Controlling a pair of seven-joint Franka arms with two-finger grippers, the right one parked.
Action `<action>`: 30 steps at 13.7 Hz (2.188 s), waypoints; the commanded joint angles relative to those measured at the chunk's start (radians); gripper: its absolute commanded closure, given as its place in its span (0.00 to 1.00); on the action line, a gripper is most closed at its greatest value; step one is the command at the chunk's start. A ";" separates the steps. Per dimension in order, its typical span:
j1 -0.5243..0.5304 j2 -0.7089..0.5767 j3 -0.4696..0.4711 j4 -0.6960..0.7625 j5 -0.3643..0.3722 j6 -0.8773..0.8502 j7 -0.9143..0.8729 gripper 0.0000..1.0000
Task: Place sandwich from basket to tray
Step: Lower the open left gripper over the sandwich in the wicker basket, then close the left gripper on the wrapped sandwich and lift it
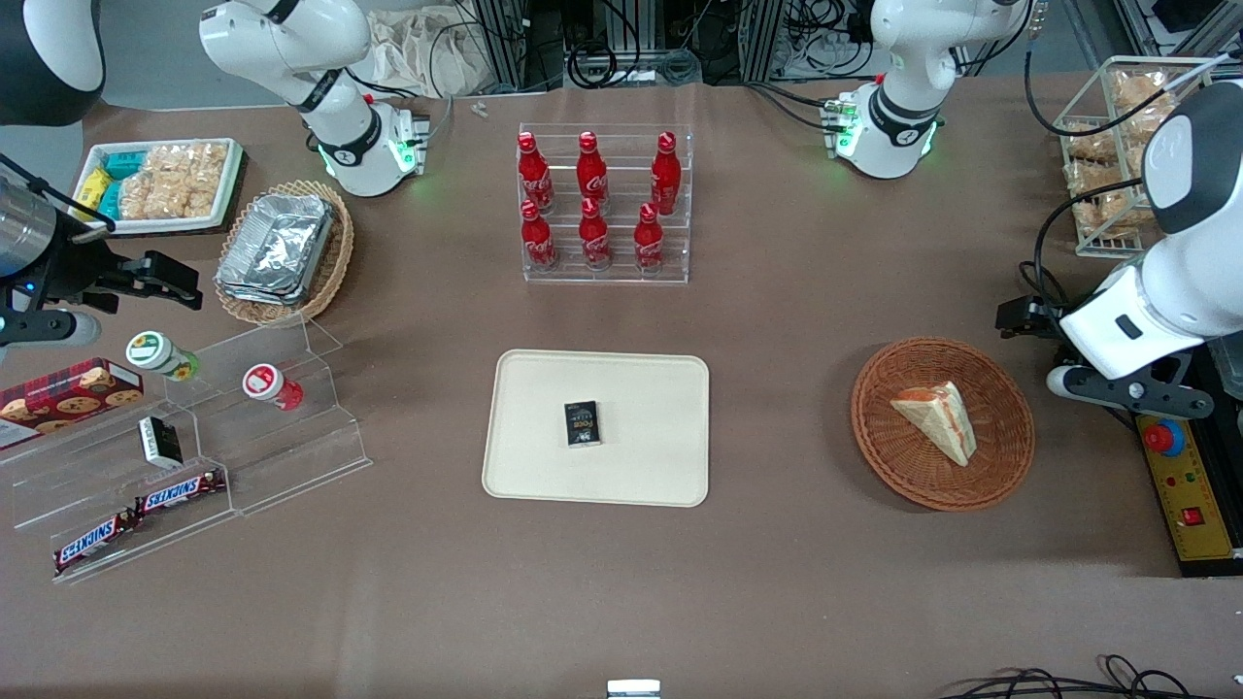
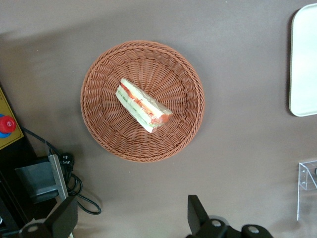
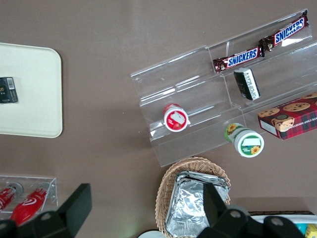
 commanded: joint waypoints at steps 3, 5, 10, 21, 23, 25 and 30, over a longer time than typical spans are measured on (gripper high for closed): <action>0.000 0.043 0.000 0.034 -0.010 -0.009 -0.030 0.00; 0.000 0.077 0.001 0.037 -0.004 -0.008 -0.033 0.00; 0.006 0.091 0.004 -0.096 -0.002 0.188 -0.361 0.00; 0.019 0.105 0.020 -0.526 0.157 0.689 -0.887 0.00; 0.023 0.108 0.032 -0.531 0.168 0.690 -0.887 0.00; 0.023 0.121 0.038 -0.536 0.168 0.696 -0.889 0.00; 0.023 0.158 0.041 -0.578 0.168 0.793 -0.917 0.00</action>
